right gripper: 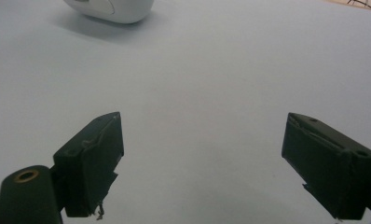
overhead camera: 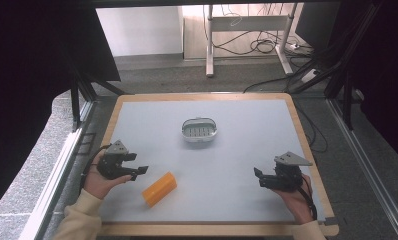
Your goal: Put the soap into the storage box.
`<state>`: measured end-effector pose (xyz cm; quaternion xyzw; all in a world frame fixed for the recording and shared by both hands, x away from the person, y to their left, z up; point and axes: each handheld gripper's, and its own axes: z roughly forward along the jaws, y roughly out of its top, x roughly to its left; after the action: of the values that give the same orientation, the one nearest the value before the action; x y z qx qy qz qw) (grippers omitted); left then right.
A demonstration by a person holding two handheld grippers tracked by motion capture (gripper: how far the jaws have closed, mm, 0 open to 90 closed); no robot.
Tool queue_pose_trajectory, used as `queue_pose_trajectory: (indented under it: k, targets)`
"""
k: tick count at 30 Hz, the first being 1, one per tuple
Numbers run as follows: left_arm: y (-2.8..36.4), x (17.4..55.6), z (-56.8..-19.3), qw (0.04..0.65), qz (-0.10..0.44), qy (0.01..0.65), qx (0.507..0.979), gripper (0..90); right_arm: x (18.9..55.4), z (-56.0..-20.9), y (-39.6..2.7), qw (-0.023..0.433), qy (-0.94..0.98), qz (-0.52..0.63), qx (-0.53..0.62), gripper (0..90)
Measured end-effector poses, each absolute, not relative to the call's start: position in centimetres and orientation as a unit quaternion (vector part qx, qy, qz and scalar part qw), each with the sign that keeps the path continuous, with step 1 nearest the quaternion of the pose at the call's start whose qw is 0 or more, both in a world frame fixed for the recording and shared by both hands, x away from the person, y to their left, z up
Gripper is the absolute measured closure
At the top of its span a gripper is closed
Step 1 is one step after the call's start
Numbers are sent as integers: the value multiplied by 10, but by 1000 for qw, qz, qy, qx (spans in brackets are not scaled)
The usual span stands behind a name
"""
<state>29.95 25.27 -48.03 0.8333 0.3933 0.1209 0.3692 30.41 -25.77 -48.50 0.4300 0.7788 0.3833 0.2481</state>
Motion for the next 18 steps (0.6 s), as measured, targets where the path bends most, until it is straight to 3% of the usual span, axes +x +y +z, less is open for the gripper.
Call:
queue_pose_trajectory:
  k: [18]
  targets:
    - [257,298,-479,366,115,400,832,304,302,-490,-259,258,777,382,429,202]
